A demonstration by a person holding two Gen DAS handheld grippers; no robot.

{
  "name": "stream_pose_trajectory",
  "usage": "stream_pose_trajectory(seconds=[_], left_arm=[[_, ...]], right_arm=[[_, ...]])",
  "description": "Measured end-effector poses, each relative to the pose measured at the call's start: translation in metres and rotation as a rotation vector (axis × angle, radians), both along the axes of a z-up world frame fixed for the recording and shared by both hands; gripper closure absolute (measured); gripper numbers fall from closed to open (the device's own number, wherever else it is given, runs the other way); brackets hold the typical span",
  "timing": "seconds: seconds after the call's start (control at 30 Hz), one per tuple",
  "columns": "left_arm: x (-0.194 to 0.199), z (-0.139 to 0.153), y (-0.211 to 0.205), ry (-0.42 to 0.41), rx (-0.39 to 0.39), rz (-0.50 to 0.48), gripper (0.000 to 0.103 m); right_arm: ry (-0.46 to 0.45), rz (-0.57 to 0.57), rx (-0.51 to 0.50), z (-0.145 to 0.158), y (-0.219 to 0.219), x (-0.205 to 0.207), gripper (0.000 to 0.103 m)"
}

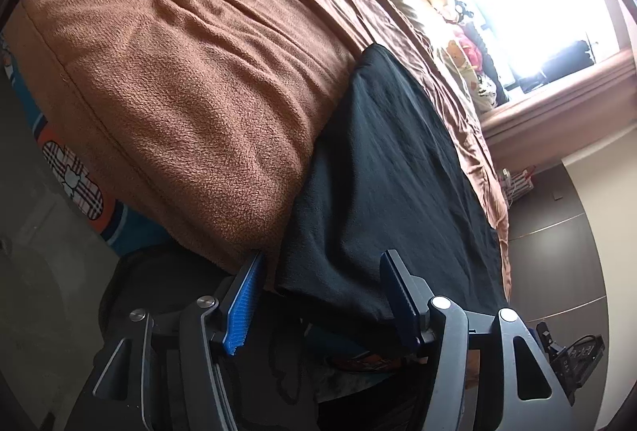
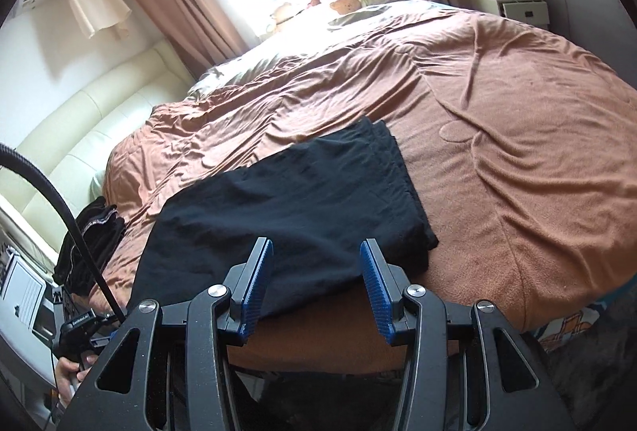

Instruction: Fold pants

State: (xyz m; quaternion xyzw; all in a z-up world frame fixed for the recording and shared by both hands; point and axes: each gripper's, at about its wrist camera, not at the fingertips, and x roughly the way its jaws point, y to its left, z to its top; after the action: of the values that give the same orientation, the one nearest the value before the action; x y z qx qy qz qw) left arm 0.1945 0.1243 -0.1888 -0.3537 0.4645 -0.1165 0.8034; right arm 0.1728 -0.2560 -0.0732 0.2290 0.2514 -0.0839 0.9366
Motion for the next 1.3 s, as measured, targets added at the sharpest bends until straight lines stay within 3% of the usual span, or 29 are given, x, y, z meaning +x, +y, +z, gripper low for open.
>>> stream_pose_trajectory(seconds=[0.27, 0.33, 0.37, 0.47, 0.73, 0.8, 0.9, 1.03, 1.3], left_arm=[[0.006, -0.003, 0.001, -0.029, -0.037, 0.025, 0.041], [0.002, -0.002, 0.001, -0.056, -0.045, 0.034, 0.05], [-0.001, 0.0, -0.001, -0.07, -0.055, 0.023, 0.061], [-0.004, 0.001, 0.001, -0.094, -0.081, 0.035, 0.072], [0.006, -0.008, 0.003, -0.077, -0.113, 0.071, 0.074], [0.003, -0.006, 0.003, -0.083, -0.113, 0.08, 0.083], [-0.002, -0.005, 0.002, -0.079, -0.113, 0.092, 0.091], [-0.006, -0.005, 0.003, -0.081, -0.138, 0.101, 0.093], [-0.008, 0.001, 0.002, -0.088, -0.147, 0.107, 0.094]], right_arm=[[0.045, 0.103, -0.042, 0.001, 0.035, 0.031, 0.059], [0.06, 0.134, -0.058, 0.002, 0.047, 0.042, 0.059], [0.07, 0.15, -0.067, 0.002, 0.053, 0.048, 0.059], [0.099, 0.19, -0.096, 0.002, 0.071, 0.066, 0.059], [0.163, 0.276, -0.119, -0.007, 0.101, 0.12, 0.059], [0.185, 0.275, -0.141, -0.011, 0.104, 0.132, 0.059], [0.223, 0.269, -0.16, -0.02, 0.107, 0.148, 0.068], [0.3, 0.266, -0.171, -0.038, 0.111, 0.165, 0.076], [0.34, 0.256, -0.162, -0.035, 0.118, 0.181, 0.081]])
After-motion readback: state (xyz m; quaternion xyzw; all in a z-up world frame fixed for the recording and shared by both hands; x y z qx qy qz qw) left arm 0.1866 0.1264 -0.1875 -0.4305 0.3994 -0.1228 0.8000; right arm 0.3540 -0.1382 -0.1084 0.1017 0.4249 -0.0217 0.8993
